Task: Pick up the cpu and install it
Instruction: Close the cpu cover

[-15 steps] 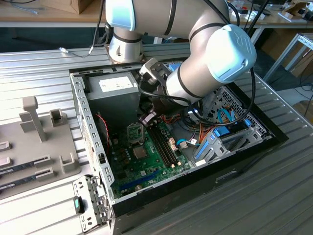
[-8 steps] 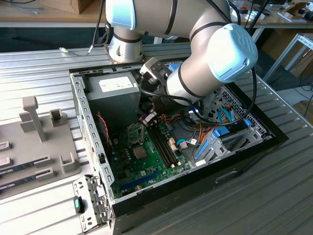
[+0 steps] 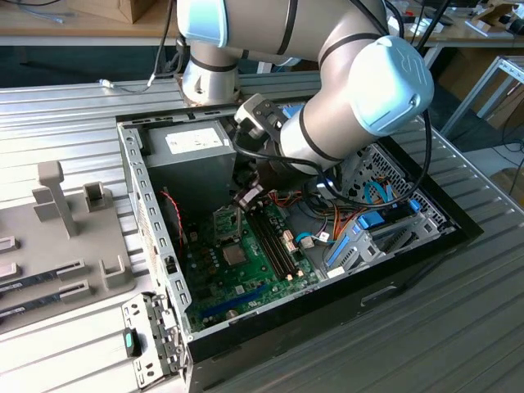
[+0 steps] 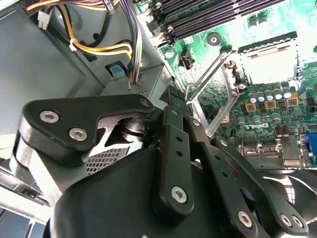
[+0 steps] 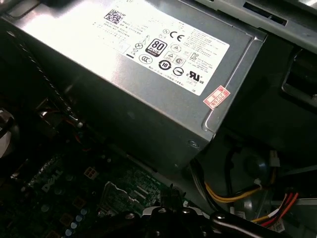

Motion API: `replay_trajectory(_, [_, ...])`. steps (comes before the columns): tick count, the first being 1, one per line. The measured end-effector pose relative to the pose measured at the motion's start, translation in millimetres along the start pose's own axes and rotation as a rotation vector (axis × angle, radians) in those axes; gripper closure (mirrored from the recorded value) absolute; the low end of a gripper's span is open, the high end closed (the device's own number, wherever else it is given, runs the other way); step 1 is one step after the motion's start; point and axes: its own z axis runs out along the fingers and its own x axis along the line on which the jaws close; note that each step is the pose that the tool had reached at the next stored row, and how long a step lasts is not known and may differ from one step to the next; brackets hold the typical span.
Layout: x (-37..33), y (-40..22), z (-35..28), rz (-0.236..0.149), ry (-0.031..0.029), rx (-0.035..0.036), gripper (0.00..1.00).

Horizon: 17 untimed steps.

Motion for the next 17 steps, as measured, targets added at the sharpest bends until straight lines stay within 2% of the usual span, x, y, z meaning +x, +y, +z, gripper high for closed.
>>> replay_trajectory(7, [0.1, 0.2, -1.1, 0.000, -0.0010, -0.0018, 0.89])
replay_trajectory(17, [2.9, -3.3, -4.1, -0.001, -0.0017, -0.0030, 0.89])
